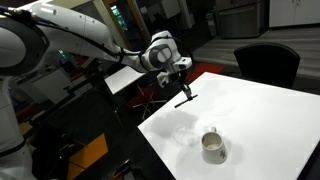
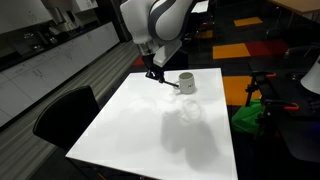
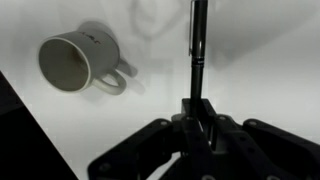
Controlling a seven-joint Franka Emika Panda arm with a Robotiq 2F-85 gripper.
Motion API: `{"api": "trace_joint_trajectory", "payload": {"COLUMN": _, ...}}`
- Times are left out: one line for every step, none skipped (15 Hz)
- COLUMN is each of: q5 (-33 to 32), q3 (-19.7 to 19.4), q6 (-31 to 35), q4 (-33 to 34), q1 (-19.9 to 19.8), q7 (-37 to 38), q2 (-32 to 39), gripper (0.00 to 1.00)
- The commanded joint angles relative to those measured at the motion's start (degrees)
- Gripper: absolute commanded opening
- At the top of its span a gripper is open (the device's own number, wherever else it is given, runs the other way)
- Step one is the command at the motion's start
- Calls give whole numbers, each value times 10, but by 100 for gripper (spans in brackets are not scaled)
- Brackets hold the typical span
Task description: Pick up the pen from the table and put it in the cup
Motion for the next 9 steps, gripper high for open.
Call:
{"api": "trace_joint_trajectory", "payload": {"q5": -67, "q3": -41, "q6": 7, "q4": 17, "q1": 33, "q7": 129, "q2": 10, "gripper": 3}}
{"api": "trace_joint_trajectory", "payload": {"q5": -90, "q3": -49, "q6": 6, "q4": 20, "q1": 39, "q7": 167, "q2": 12, "gripper": 3}}
{"api": "trace_joint_trajectory", "payload": {"q5": -112, "q3": -57, "q6": 4, "q4": 24, "q1": 43, "q7": 205, "q2": 14, "gripper": 3}}
{"api": "trace_joint_trajectory", "payload": {"q5": -135, "q3": -64, "q6": 1, "q4": 27, "q1": 48, "q7": 243, "q2": 16, "gripper": 3}}
{"api": "trace_joint_trajectory", "payload": {"q5": -156, "q3": -70, "q6": 1, "q4": 29, "q1": 52, "q7": 280, "q2": 18, "gripper": 3}}
{"api": "trace_joint_trajectory", "payload": {"q5": -178, "q3": -75, "q6": -3, "q4": 32, "q1": 55, "q7": 319, "q2": 20, "gripper": 3}}
{"api": "trace_joint_trajectory", "payload": {"q5": -201, "q3": -81, "q6": -4, "q4": 32, "q1": 59, "q7": 359, "q2": 20, "gripper": 3}}
{"api": "trace_joint_trajectory", "payload": {"q5": -223, "q3": -86, "q6": -7, "q4": 33, "q1": 62, "q7": 398, "q2": 21, "gripper": 3}}
{"api": "trace_joint_trajectory", "payload": {"q5": -246, "q3": -90, "q6": -11, "q4": 33, "q1": 65, "q7": 436, "q2": 20, "gripper": 3}}
